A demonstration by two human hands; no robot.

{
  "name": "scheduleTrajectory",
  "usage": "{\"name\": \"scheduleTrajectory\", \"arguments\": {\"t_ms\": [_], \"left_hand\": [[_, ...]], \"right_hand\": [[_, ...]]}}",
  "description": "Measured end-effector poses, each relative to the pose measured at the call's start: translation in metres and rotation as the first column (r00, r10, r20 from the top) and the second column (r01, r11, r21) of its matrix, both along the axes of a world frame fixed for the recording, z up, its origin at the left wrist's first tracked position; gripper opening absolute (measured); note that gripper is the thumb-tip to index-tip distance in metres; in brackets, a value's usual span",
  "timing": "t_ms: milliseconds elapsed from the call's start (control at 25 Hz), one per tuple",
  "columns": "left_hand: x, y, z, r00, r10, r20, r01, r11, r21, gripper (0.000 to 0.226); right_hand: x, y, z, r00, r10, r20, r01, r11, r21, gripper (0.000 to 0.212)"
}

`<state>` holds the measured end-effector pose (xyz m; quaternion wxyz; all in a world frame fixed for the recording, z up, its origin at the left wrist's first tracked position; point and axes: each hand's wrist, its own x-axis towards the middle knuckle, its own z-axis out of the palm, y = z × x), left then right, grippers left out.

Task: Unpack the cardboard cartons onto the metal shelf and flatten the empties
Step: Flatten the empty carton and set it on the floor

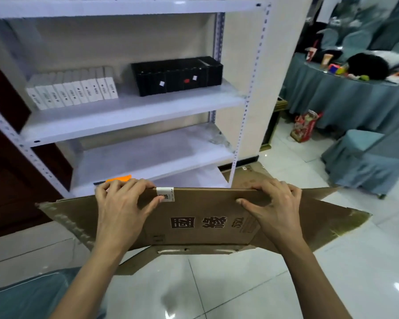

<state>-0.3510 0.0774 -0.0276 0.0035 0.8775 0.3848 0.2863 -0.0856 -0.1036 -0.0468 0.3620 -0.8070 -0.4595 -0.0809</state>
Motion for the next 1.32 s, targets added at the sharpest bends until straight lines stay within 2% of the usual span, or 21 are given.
{"name": "scheduleTrajectory", "arguments": {"t_ms": [520,1000,1320], "left_hand": [[0.193,-0.069,0.0,0.955,-0.296,-0.029,0.295,0.955,-0.031,0.027],[0.38,-0.065,-0.025,0.898,-0.441,-0.015,0.437,0.894,-0.095,0.035],[0.486,-0.066,-0.034,0.914,-0.404,0.042,0.406,0.905,-0.128,0.023]], "right_hand": [[0.124,-0.139,-0.006,0.951,-0.307,-0.049,0.308,0.951,0.016,0.029],[0.267,-0.166,-0.013,0.889,-0.455,-0.038,0.455,0.89,-0.028,0.029],[0.38,-0.161,-0.002,0.856,-0.491,0.163,0.508,0.858,-0.08,0.045]]}}
